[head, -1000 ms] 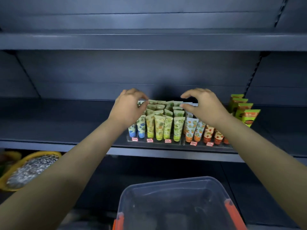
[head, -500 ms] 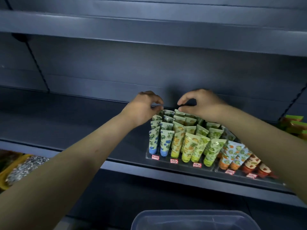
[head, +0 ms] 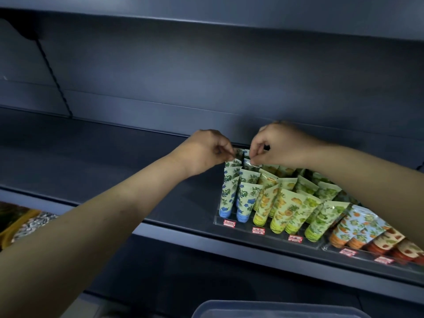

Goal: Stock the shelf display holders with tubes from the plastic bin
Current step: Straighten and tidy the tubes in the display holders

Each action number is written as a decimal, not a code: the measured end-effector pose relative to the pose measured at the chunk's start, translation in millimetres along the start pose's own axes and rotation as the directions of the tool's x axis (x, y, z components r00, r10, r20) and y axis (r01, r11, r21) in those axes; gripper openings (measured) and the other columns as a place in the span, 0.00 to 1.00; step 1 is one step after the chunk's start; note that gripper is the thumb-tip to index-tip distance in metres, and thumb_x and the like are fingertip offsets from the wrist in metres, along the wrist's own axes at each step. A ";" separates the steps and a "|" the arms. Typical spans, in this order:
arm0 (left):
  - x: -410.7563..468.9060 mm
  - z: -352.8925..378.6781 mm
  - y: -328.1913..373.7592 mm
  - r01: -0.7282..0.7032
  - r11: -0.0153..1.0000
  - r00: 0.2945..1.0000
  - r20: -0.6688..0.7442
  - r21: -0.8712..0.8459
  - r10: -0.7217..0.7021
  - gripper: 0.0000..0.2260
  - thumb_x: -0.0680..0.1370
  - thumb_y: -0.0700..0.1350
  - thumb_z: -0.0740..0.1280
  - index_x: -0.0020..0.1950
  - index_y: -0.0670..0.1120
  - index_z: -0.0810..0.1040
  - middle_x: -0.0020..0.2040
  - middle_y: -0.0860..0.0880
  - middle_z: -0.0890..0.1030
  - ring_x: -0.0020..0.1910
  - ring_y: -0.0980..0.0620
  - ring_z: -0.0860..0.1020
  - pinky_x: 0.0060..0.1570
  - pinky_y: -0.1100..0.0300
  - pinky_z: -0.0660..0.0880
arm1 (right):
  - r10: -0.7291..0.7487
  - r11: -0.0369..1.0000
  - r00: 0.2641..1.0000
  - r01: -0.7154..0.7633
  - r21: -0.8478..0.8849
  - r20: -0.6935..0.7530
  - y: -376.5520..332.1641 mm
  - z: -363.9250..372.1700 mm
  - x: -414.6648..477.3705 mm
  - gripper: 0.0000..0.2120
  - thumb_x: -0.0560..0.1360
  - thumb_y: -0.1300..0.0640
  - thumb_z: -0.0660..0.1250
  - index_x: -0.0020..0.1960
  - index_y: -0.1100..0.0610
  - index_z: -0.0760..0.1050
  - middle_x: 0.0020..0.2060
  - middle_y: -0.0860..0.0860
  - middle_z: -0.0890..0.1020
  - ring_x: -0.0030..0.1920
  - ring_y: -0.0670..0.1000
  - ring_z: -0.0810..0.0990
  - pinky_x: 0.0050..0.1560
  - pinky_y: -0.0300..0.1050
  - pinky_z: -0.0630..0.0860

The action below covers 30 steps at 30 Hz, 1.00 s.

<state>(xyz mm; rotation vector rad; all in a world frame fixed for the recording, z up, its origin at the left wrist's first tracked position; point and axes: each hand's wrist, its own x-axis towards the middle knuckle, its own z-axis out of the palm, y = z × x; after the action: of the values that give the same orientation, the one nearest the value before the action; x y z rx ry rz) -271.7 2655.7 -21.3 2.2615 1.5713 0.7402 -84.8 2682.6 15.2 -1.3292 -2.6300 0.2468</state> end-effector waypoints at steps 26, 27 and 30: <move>-2.8 7.0 -2.0 0.089 0.994 0.992 -0.083 -0.060 -0.094 0.05 0.74 0.47 0.71 0.47 0.47 0.81 0.43 0.52 0.79 0.42 0.55 0.77 0.48 0.65 0.74 | 0.032 0.999 0.999 -0.031 0.005 -0.012 -5.1 -4.1 -5.8 0.04 0.69 0.55 0.74 0.38 0.48 0.80 0.37 0.44 0.80 0.42 0.44 0.79 0.40 0.39 0.69; -7.7 4.7 -3.0 0.080 0.993 0.989 -0.120 -0.088 -0.091 0.05 0.74 0.47 0.71 0.47 0.46 0.81 0.44 0.51 0.79 0.42 0.54 0.77 0.49 0.64 0.74 | 0.023 1.000 1.000 -0.022 0.020 -0.017 -6.5 -6.9 -8.5 0.03 0.69 0.54 0.74 0.38 0.49 0.80 0.37 0.44 0.80 0.43 0.44 0.79 0.41 0.40 0.70; -25.9 -1.6 -4.1 0.033 0.991 0.986 -0.156 -0.127 -0.052 0.05 0.74 0.48 0.71 0.46 0.48 0.81 0.45 0.52 0.80 0.43 0.57 0.78 0.47 0.69 0.72 | 0.002 0.999 1.000 -0.002 0.046 -0.013 -12.1 -11.2 -18.0 0.02 0.69 0.52 0.74 0.40 0.48 0.81 0.39 0.44 0.79 0.45 0.45 0.78 0.46 0.44 0.74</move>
<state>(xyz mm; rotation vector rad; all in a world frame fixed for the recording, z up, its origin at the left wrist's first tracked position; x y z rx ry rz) -282.8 2633.0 -28.5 2.1192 1.5897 1.0002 -81.0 2661.7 27.2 -1.3146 -2.5967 0.2956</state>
